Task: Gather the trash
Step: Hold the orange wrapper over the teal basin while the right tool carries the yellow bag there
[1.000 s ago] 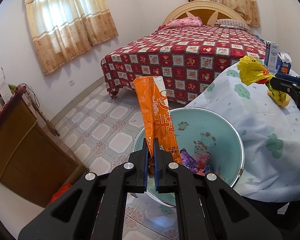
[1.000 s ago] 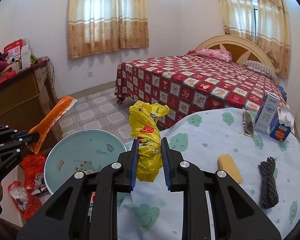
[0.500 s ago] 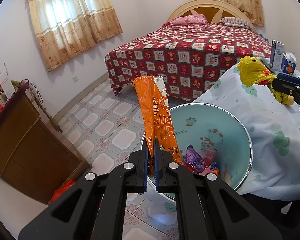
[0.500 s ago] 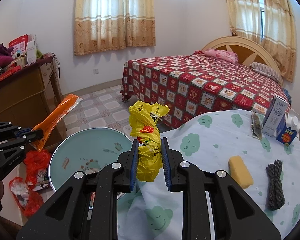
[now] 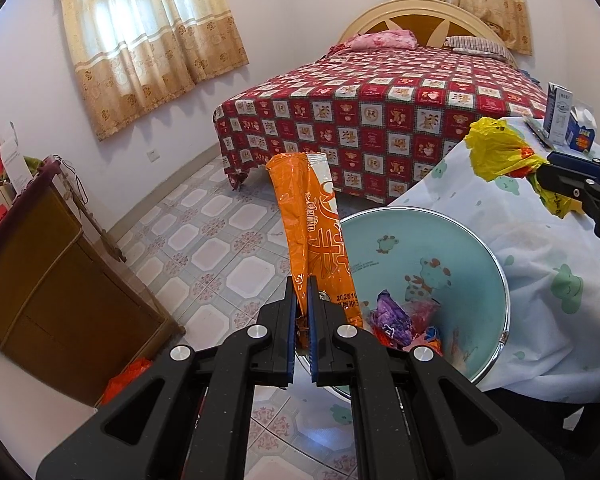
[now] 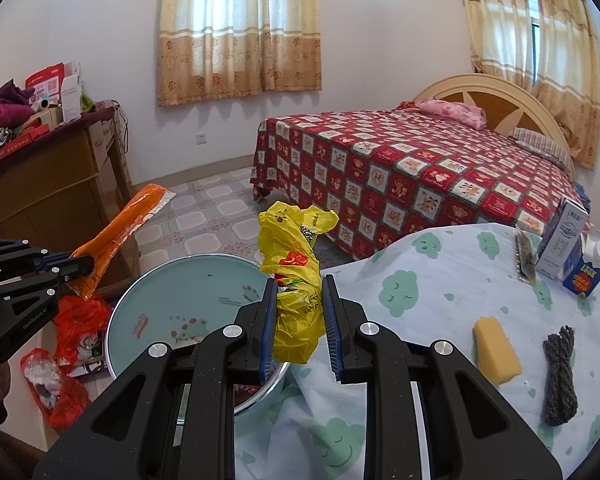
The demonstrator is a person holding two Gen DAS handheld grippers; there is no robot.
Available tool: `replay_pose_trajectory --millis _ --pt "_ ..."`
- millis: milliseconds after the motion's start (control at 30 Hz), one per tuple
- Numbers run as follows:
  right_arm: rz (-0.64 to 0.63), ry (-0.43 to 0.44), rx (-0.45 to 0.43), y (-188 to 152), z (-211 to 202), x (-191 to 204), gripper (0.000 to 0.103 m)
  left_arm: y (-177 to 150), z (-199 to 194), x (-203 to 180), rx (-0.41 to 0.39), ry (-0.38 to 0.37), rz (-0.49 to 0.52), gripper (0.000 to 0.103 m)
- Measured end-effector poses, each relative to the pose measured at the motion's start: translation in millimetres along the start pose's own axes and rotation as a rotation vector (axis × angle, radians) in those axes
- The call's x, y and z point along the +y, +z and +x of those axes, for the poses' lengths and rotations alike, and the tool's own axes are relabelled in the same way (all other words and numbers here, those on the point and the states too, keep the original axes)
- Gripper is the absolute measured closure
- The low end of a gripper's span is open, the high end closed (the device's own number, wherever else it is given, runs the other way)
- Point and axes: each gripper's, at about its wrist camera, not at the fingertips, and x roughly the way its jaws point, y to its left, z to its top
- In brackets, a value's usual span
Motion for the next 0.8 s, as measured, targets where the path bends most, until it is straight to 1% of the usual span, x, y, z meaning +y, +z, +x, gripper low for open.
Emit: replay_pose_trajectory --millis 800 --pt "-0.021 0.021 0.005 3.6 5.9 12.9 0.080 3.1 -0.5 -3.1 0.000 -0.012 0.005 0.098"
